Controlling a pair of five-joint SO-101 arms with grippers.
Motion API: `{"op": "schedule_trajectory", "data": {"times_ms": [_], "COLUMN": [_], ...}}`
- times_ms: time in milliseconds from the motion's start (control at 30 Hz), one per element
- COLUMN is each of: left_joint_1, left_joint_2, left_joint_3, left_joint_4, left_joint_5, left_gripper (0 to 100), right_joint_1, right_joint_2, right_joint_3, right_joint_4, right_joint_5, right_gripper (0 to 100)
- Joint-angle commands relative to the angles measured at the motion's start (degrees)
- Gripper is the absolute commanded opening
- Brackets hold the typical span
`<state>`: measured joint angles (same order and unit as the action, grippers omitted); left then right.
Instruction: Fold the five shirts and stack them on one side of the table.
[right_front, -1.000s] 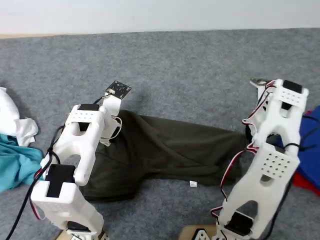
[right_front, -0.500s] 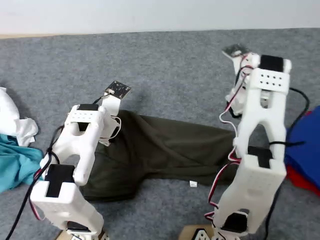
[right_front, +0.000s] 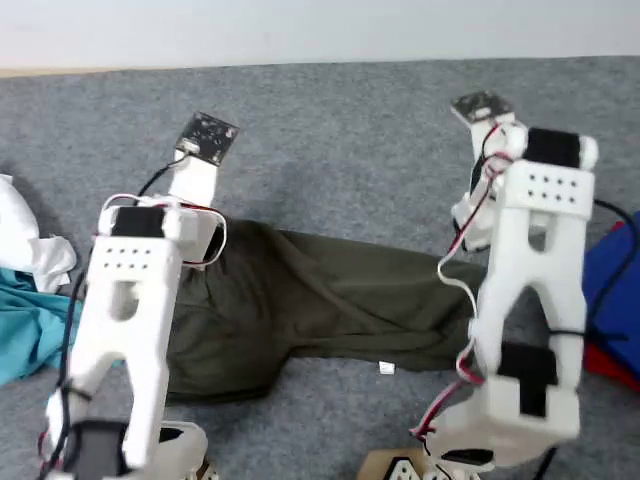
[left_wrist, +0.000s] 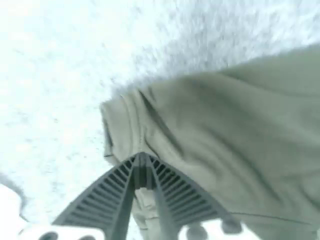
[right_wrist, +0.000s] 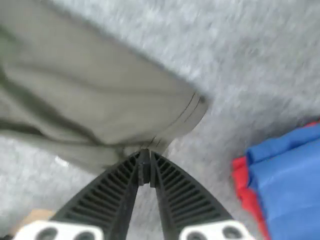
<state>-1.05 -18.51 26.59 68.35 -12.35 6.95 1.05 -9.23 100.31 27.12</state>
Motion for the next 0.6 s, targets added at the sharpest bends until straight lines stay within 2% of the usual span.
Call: {"op": "schedule_trajectory", "data": {"times_ms": [0, 200, 433, 567], "left_joint_1": [-0.4, -6.9, -13.9, -15.3], "left_joint_2": [-7.4, -17.6, -27.9, -30.7], "left_joint_3": [1.3, 6.1, 12.8, 15.6], "left_joint_4": [3.1, 6.1, 5.9, 5.9], "left_joint_5": [0.5, 0.5, 0.5, 0.5], "left_gripper": [0, 0, 0, 0], "right_joint_1": [-0.5, 0.9, 7.9, 8.0], "right_joint_2": [-12.7, -29.3, -35.2, -35.2], "right_joint_3": [7.8, 22.4, 35.3, 40.0], "right_joint_4": [2.2, 2.1, -6.2, -9.1], "right_joint_5": [-0.7, -1.4, -14.4, -18.0], "right_gripper": [1.5, 1.5, 1.6, 5.5]}}
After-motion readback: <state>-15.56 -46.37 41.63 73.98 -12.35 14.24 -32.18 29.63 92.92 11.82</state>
